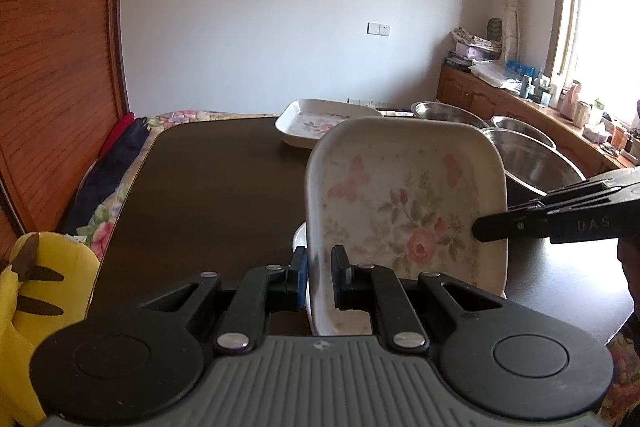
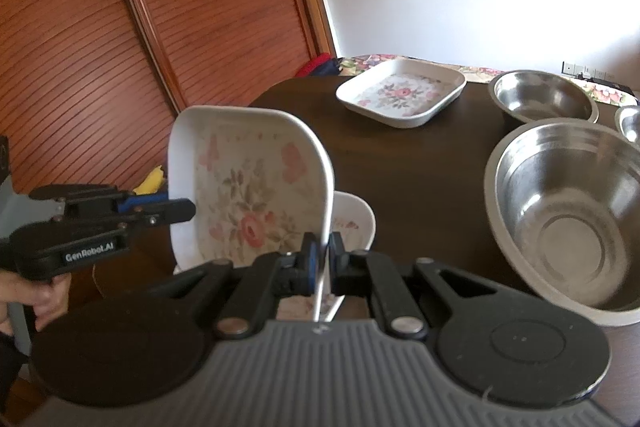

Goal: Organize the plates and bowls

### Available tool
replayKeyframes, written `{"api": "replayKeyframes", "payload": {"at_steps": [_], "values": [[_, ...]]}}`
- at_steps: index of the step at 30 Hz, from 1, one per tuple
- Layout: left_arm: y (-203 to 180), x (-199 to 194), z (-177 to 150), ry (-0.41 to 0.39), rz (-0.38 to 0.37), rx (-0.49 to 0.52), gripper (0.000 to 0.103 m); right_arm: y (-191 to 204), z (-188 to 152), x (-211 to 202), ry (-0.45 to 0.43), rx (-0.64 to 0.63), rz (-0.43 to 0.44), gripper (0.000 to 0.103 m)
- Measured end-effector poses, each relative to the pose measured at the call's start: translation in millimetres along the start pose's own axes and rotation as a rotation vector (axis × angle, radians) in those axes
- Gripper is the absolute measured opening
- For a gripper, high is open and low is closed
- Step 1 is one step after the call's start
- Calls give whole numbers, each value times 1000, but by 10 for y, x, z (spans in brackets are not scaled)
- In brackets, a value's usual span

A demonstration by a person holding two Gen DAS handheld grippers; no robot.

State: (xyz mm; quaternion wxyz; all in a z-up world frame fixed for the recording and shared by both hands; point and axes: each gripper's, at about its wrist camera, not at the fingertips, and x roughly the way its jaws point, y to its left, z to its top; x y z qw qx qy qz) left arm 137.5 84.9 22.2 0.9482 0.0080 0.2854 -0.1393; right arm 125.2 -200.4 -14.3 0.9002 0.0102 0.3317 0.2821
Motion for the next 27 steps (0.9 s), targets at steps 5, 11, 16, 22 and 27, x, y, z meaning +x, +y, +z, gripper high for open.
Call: {"api": "replayKeyframes", "payload": {"at_steps": [5, 11, 16, 22, 27], "values": [[18, 69, -14, 10, -5, -10, 42, -26, -12, 51, 11, 7, -6, 8], [70, 149, -16, 12, 1, -26, 42, -21, -25, 84, 7, -6, -32, 9], [97, 214, -22, 13, 1, -48, 42, 19, -64, 119, 9, -35, -46, 10], [104, 299, -35, 20, 8, -59, 42, 53, -88, 159, 5, -69, -87, 11], [125, 330, -23, 12, 18, -83, 42, 17, -88, 164, -7, -47, -89, 12]]}}
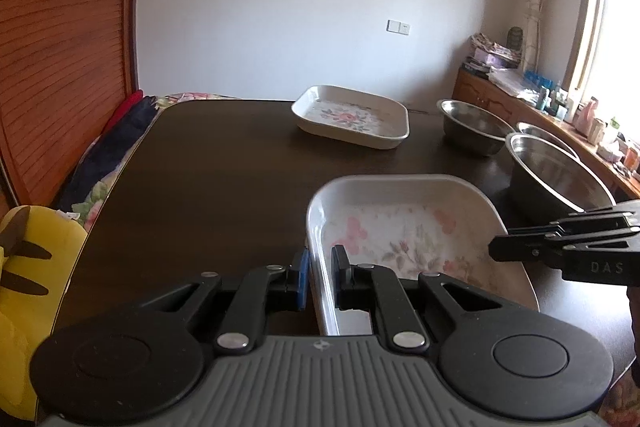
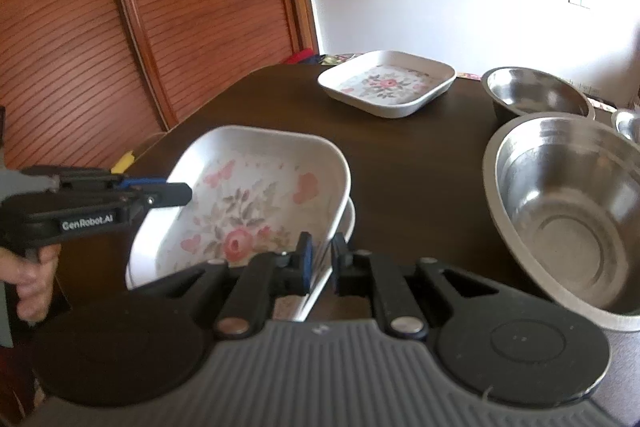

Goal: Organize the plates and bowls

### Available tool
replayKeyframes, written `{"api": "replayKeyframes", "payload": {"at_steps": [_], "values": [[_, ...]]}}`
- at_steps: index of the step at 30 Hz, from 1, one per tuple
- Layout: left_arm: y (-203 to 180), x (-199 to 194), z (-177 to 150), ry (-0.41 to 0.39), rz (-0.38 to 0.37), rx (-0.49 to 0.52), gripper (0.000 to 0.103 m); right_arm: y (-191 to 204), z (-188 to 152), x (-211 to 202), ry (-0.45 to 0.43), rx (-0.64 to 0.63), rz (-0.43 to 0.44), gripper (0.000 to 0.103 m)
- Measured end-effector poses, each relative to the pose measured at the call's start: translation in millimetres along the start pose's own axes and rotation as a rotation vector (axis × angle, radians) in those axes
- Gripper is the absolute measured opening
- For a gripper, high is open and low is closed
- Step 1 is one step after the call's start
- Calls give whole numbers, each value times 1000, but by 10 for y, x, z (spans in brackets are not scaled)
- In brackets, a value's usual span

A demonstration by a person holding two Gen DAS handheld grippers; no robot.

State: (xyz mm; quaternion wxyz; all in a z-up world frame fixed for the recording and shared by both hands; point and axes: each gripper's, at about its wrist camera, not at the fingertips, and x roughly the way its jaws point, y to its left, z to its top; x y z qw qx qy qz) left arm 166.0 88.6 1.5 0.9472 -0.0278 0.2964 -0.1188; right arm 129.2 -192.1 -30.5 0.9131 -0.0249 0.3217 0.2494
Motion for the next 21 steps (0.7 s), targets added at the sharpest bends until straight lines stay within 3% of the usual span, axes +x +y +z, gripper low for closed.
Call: {"api": "replayKeyframes", "payload": {"at_steps": [13, 17, 21], "values": [[-169, -290, 103, -88, -20, 64, 43, -5, 60, -292, -121, -8, 10, 12], [-223, -422, 101, -134, -29, 62, 72, 26, 46, -490, -178, -35, 10, 13], [-308, -473, 75, -159, -17, 96, 78, 60, 0, -653, -238, -79, -23, 13]]}}
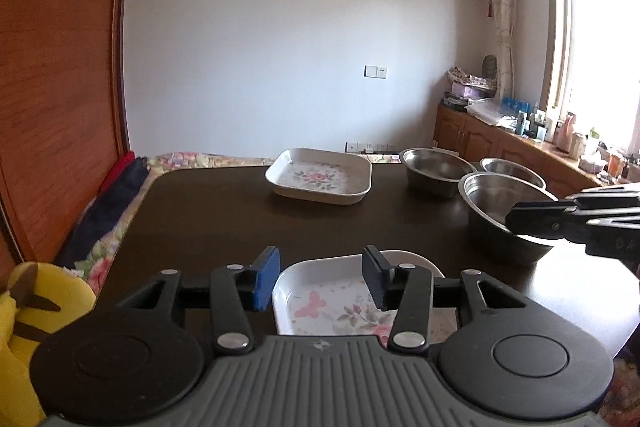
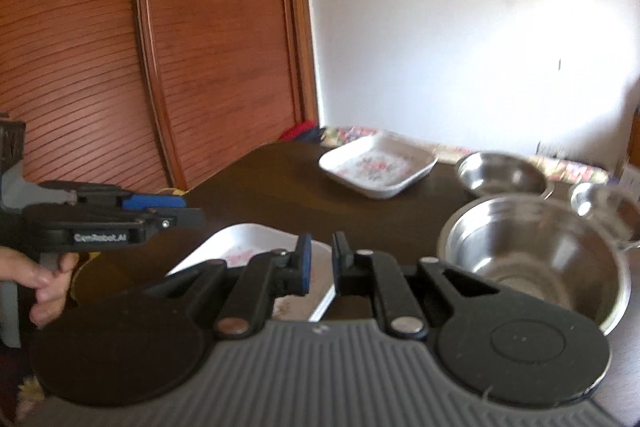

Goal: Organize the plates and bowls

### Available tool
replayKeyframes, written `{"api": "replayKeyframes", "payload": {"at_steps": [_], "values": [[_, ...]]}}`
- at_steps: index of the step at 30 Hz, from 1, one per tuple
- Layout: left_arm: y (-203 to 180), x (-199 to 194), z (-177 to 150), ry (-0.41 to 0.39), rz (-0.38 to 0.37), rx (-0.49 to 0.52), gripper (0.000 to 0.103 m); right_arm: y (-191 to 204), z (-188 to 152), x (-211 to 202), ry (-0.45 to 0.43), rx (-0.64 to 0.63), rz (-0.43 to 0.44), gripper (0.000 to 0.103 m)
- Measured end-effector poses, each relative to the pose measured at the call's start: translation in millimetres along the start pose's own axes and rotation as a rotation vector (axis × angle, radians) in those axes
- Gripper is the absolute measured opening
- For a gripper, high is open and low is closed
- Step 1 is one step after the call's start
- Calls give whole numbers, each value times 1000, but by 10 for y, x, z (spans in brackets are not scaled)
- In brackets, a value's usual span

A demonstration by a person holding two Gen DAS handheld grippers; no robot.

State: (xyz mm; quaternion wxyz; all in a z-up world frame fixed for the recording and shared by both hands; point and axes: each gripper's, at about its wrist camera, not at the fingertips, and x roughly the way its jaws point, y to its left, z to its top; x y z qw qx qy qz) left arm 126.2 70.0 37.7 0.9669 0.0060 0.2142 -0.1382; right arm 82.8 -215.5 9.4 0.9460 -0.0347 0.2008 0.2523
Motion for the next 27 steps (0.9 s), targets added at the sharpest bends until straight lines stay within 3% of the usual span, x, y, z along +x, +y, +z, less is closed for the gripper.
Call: {"api": "replayKeyframes", "payload": {"at_steps": [7, 9, 18, 22, 24, 27], "values": [[-123, -20, -69, -20, 16, 61, 93, -64, -62, -115, -33, 5, 2, 13], [-145, -45, -85, -37, 20, 68, 102, -76, -86, -134, -38, 7, 1, 13], [-207, -161, -92, -84, 13, 49, 103, -85, -97, -231, -75, -3, -12, 17], [-196, -189, -51, -101, 13, 38, 103, -96, -89, -277, -95, -6, -19, 47], [-181, -201, -32, -108, 5, 35, 103, -100, -72, -296, -107, -11, -25, 53], [-157, -216, 18, -119, 2, 33, 103, -122, -45, -307, -120, -4, -30, 73]]}}
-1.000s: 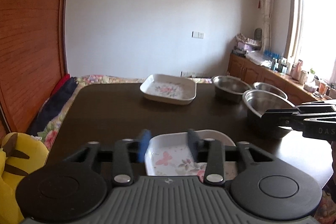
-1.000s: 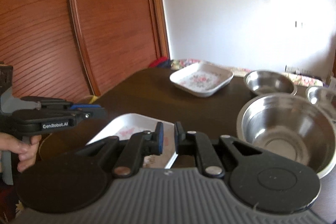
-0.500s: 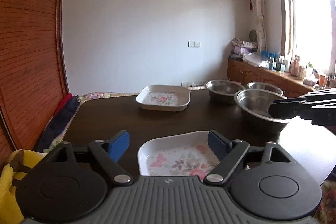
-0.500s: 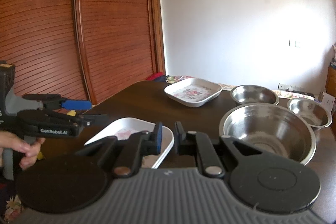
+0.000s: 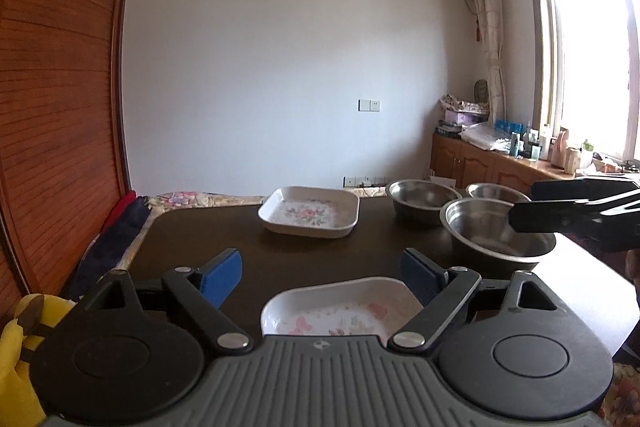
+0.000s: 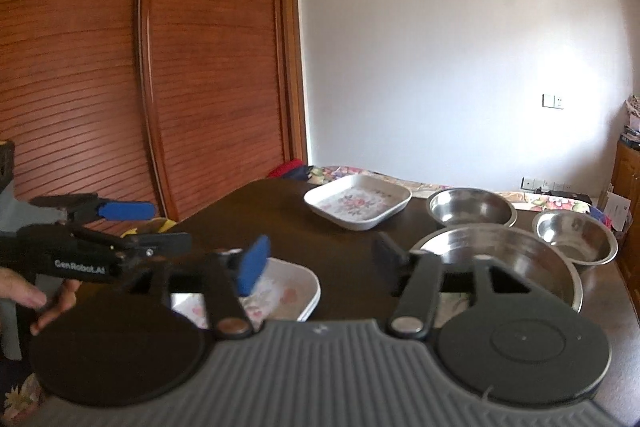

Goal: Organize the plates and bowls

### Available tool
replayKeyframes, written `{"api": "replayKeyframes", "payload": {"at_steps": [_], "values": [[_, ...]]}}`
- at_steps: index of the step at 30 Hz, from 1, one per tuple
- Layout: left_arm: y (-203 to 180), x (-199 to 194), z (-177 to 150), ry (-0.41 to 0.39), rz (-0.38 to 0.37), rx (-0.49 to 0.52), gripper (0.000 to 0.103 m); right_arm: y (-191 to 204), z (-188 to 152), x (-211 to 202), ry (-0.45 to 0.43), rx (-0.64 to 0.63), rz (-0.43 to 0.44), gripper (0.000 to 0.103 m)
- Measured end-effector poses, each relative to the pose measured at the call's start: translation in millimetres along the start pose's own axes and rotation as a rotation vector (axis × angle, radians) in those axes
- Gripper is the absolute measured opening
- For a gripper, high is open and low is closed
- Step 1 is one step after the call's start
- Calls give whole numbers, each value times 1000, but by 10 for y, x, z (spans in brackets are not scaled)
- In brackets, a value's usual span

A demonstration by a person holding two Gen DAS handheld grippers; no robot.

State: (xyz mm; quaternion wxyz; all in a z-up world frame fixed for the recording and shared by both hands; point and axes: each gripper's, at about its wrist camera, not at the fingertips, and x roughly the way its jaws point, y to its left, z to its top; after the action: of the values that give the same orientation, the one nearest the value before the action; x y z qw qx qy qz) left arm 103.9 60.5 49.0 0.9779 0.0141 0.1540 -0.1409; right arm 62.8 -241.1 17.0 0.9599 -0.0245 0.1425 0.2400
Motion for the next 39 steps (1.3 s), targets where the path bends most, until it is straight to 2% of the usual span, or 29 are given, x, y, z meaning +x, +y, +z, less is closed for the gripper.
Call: {"api": "replayKeyframes", "payload": {"at_steps": [1, 4, 13, 22, 31, 37, 39], "values": [[6, 1, 19, -1, -2, 1, 103, -3, 15, 1, -4, -1, -3, 84], [18, 6, 74, -9, 13, 14, 103, -4, 78, -5, -35, -9, -16, 103], [148, 111, 298, -16, 24, 18, 103, -74, 277, 131, -39, -23, -78, 103], [312, 337, 473, 0, 16, 18, 103, -253, 449, 338, -6, 46, -39, 103], [566, 943, 708, 38, 15, 25, 103, -269, 687, 818, 68, 37, 17, 103], [737, 1527, 815, 107, -19, 0, 103, -299, 778, 1174, 127, 14, 21, 103], [752, 1702, 871, 120, -27, 19, 103, -332, 792, 1312, 160, 13, 9, 102]]}}
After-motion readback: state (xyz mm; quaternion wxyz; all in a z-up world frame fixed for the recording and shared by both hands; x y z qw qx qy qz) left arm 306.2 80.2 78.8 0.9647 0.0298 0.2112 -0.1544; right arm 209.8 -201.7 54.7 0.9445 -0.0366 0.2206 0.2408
